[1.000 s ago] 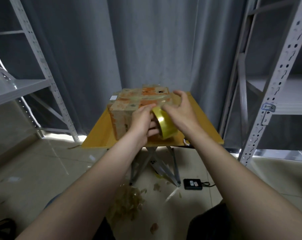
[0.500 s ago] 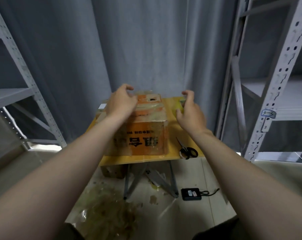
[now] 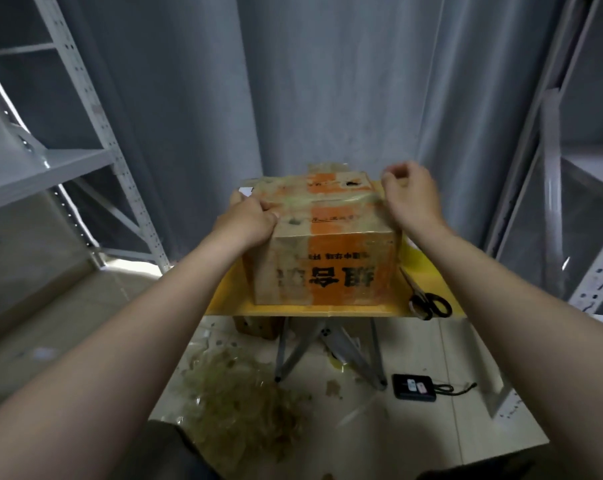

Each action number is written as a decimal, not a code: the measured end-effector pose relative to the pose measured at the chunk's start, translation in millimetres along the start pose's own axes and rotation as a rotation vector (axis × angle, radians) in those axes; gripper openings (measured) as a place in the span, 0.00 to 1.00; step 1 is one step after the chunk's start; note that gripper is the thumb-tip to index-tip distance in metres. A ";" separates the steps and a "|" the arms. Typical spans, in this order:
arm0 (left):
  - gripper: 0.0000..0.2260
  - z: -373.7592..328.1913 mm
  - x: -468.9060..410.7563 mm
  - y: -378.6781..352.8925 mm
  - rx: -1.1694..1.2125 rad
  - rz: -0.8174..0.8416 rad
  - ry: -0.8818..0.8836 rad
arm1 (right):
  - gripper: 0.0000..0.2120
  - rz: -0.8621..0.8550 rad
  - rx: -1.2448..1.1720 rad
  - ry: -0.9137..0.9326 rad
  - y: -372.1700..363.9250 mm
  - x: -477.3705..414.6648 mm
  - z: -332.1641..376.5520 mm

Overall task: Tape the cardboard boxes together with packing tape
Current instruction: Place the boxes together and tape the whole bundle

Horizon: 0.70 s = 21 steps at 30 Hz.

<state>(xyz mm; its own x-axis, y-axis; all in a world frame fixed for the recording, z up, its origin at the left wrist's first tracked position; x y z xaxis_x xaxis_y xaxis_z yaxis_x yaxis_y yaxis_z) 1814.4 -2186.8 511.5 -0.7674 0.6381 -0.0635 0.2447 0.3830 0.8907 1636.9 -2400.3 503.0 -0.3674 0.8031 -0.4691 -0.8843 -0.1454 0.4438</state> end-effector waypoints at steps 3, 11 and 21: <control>0.24 -7.2 18.2 -0.6 -0.013 0.025 -0.003 | 0.12 0.299 0.038 0.087 -25.7 8.1 50.9; 0.23 -19.1 52.7 9.9 -0.058 0.163 -0.016 | 0.36 0.535 0.403 0.191 -67.4 53.1 77.3; 0.24 -7.7 -44.1 0.0 0.086 -0.062 -0.036 | 0.31 0.665 0.676 0.304 -86.9 60.0 84.3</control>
<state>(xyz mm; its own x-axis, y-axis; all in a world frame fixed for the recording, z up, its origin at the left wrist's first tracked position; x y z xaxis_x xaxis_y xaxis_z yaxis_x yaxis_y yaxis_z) 1843.7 -2220.0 517.7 -0.7611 0.6344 -0.1351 0.2484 0.4775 0.8428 1716.0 -2290.8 500.6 -0.8703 0.4821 -0.1010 -0.1563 -0.0759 0.9848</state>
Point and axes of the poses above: each hand's wrist, its own x-axis away from the middle knuckle, its own y-axis out of the back of the hand, z = x × y, the point moved 3 cm from there along -x, towards the middle knuckle
